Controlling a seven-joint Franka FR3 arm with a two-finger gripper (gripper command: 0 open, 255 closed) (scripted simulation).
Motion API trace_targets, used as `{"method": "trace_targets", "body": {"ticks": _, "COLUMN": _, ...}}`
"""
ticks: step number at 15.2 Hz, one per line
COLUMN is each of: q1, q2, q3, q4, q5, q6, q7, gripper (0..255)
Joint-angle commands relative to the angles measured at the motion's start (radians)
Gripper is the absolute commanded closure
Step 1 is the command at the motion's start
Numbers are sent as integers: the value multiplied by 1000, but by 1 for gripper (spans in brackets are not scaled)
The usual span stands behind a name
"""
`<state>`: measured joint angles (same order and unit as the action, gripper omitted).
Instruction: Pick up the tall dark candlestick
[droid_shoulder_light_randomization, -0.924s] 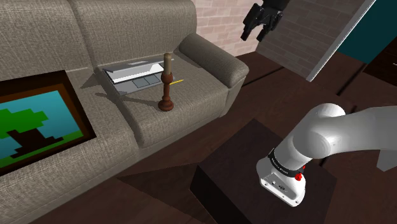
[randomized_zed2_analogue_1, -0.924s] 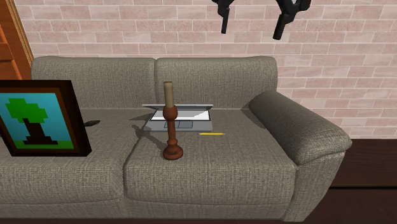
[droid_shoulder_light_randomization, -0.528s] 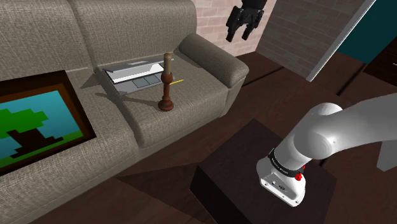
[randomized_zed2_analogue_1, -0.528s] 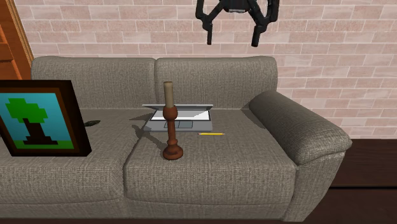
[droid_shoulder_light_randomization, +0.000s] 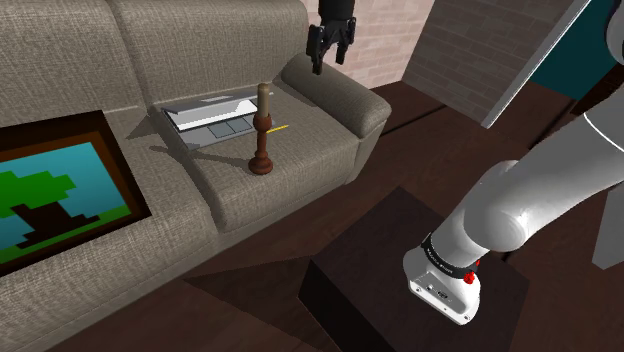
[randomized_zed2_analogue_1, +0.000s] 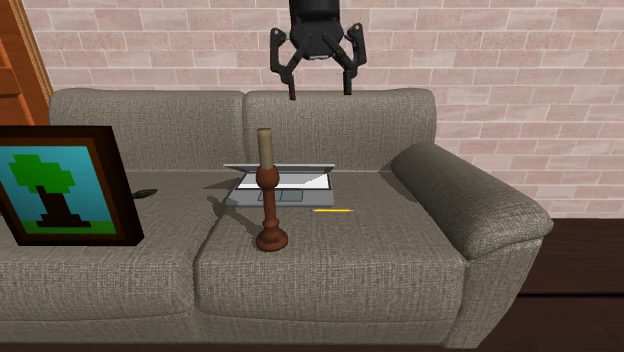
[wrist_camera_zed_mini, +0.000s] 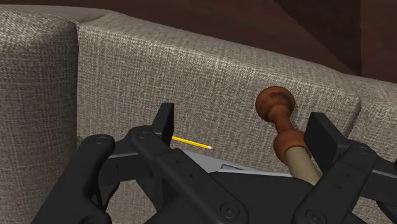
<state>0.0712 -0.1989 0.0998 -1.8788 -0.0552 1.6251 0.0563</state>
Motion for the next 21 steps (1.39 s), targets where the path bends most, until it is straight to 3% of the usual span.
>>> {"method": "trace_targets", "body": {"ticks": 1, "q1": 11, "q2": 94, "q3": 18, "q4": 69, "q5": -32, "q6": -17, "q7": -15, "gripper": 0}}
{"method": "trace_targets", "body": {"ticks": 9, "q1": 95, "q2": 471, "q3": 87, "q4": 391, "q5": -179, "q6": -138, "q7": -46, "gripper": 0}}
{"method": "trace_targets", "body": {"ticks": 16, "q1": 215, "q2": 818, "q3": 103, "q4": 732, "q5": -313, "q6": -289, "q7": -115, "gripper": 0}}
{"method": "trace_targets", "body": {"ticks": 21, "q1": 215, "q2": 836, "q3": 102, "q4": 698, "q5": -317, "q6": -246, "q7": -105, "gripper": 0}}
